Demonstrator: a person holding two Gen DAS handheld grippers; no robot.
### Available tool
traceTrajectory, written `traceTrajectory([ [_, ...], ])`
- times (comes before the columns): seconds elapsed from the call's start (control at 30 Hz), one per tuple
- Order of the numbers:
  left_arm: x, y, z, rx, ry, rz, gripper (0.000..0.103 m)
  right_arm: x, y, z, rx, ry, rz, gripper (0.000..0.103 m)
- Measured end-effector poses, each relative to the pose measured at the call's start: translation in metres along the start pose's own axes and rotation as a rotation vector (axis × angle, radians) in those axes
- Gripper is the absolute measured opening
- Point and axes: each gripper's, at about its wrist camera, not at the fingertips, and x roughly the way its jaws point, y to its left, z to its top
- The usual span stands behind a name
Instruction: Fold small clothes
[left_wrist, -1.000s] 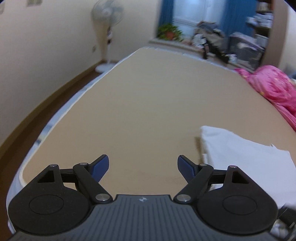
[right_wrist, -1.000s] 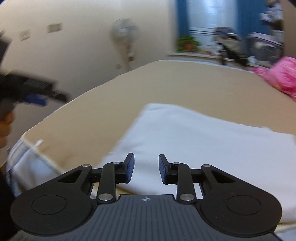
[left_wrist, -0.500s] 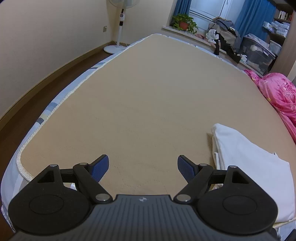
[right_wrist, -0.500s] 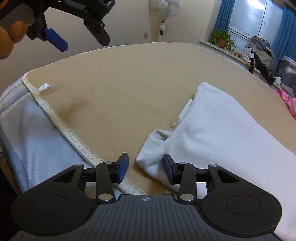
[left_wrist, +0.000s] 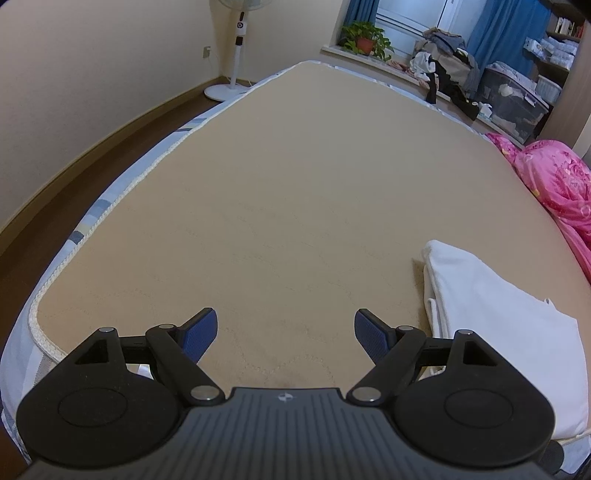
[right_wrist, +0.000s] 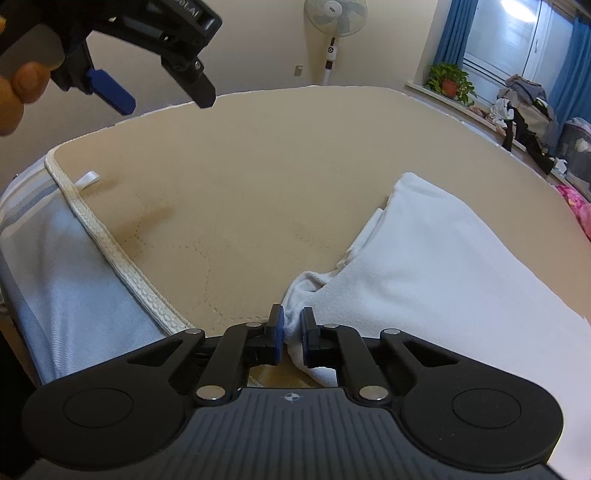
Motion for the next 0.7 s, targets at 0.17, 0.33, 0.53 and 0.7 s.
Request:
traceTrajectory([
  [0.17,-0.002,-0.002,0.0,-0.002,0.002,0.004,0.086,-0.007,-0.014,0.008,0.077,-0.009,0.031,0.008],
  [0.33,0.001,-0.005,-0.003,-0.004,0.014,0.02,0.086,-0.051,-0.084,0.036,0.348,-0.123,0.069,0.007],
  [0.53,0.005,-0.015,-0.003,-0.012,0.023,0.026,0.086,-0.144,-0.243,-0.013,0.854,-0.33,-0.081,0.007],
  [0.7,0.013,-0.042,-0.003,0.037,0.03,0.028,0.086,-0.173,-0.323,-0.134,1.18,-0.195,-0.432,0.007],
])
